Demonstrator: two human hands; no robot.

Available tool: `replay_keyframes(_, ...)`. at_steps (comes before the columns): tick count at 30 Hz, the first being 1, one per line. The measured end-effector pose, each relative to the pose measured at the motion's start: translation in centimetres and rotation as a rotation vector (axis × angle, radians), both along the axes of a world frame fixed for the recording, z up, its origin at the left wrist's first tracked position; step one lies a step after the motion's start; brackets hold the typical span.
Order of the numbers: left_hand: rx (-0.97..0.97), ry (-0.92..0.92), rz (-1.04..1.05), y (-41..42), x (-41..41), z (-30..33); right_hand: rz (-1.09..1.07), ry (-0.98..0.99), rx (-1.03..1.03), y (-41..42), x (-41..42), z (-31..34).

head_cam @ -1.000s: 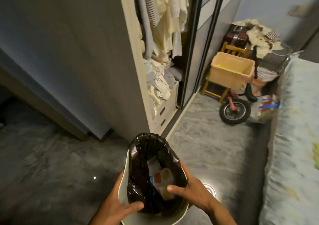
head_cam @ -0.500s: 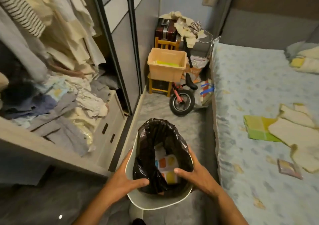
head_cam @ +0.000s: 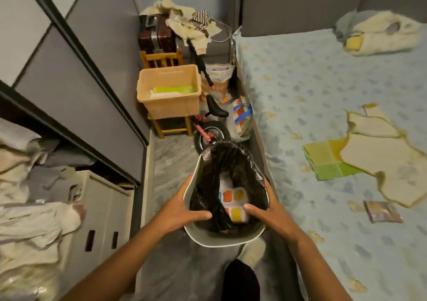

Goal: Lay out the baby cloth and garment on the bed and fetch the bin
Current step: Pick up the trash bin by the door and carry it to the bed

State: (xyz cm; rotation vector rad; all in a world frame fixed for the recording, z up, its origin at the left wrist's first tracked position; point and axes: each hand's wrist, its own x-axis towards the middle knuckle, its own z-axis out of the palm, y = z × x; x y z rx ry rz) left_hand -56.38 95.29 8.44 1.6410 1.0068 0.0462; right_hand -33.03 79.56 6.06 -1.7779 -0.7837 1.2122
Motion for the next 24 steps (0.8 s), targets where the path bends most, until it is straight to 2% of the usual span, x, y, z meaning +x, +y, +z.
replay_keyframes(11,-0.028,0.078,0.013,11.5,15.2,-11.0,-0.035,0.138,-0.083,10.7,14.0,-13.1)
replay_keyframes(16,-0.022,0.095,-0.024,16.2,19.6,-19.4,-0.028,0.127,-0.109,15.3,17.7,-21.9)
replay_keyframes(24,-0.136,0.048,-0.016,20.9,23.2,-34.4,-0.066,0.132,-0.153,20.1,21.7,-35.2)
